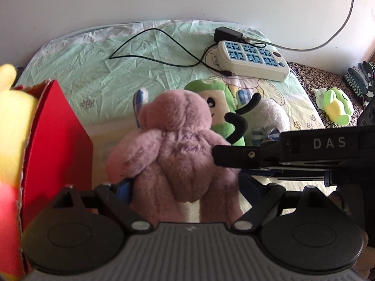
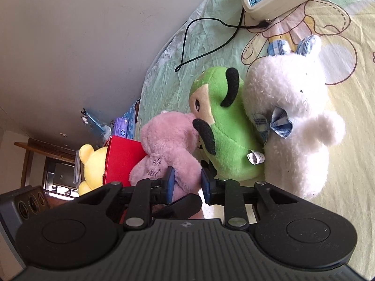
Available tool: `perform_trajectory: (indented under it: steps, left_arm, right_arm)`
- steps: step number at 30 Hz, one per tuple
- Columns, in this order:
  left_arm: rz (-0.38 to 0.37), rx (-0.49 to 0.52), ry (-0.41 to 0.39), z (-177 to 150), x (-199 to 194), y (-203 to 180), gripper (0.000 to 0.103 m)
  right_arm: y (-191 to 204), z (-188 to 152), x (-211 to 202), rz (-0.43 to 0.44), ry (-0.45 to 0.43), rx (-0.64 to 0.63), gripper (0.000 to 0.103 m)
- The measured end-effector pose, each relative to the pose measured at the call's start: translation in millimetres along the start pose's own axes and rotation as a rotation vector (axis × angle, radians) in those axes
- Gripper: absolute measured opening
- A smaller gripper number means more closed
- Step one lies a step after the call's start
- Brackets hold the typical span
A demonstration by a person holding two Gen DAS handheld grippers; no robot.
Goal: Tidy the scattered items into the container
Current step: 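Grasp the pink plush bear with the right gripper and lift it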
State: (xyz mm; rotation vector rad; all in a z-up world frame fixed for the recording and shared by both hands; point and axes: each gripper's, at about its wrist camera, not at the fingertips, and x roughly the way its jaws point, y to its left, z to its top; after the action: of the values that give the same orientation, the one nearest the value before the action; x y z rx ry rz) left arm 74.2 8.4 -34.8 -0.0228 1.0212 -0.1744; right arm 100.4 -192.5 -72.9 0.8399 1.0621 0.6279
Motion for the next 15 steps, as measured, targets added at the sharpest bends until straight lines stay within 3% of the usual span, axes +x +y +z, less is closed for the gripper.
perform_trajectory:
  steps: [7, 15]
  left_arm:
    - [0.001, 0.024, 0.004, -0.6, -4.1, -3.2, 0.082]
    - [-0.100, 0.066, -0.068, -0.4, -21.6, -15.2, 0.084]
  right_arm:
    - [2.8, -3.1, -2.9, 0.009, -0.008, -0.011, 0.024]
    - [17.8, -7.2, -44.6, -0.006, -0.107, -0.060, 0.020]
